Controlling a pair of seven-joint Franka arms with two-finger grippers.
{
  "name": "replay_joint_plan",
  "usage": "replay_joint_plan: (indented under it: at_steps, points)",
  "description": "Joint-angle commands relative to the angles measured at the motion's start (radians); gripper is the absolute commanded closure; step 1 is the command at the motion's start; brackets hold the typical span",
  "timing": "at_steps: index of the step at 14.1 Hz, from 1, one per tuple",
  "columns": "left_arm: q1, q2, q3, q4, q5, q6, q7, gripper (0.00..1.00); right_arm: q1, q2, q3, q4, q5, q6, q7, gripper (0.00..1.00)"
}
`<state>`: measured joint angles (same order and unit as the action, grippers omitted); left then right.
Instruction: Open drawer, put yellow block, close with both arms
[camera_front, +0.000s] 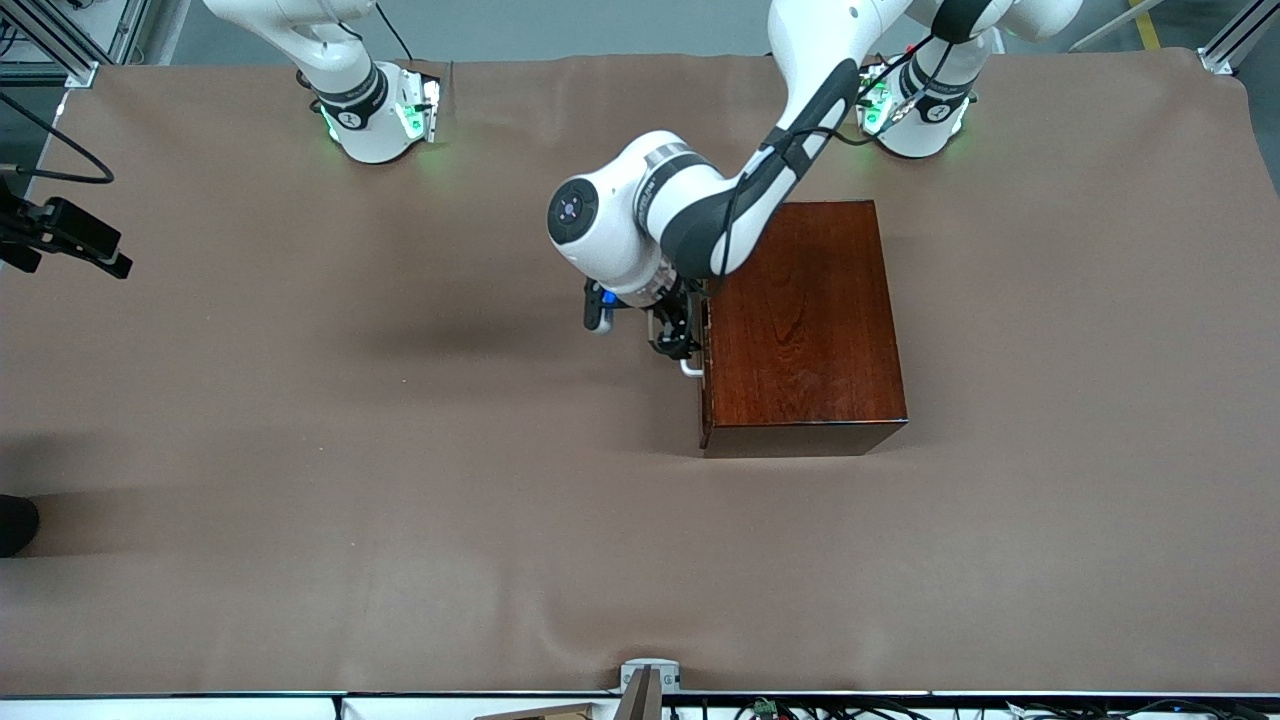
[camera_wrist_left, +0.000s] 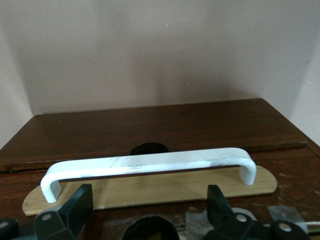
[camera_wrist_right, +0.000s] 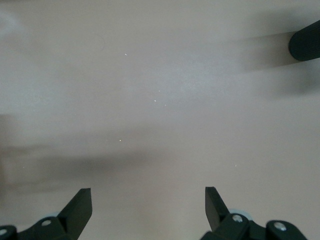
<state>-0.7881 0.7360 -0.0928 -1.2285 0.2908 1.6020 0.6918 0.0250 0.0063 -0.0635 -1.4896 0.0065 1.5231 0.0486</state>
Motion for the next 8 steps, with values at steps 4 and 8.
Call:
replay_joint_plan:
  at_steps: [4, 8]
  points:
    - [0.0, -0.017, 0.024, -0.016, 0.044, -0.002, -0.003, 0.0, 0.0, -0.009, 0.004, -0.011, 0.013, -0.014, 0.016, 0.0]
    - [-0.029, -0.073, -0.008, -0.011, 0.036, 0.059, -0.314, 0.0, -0.005, -0.011, 0.001, -0.005, 0.013, -0.043, 0.016, 0.0]
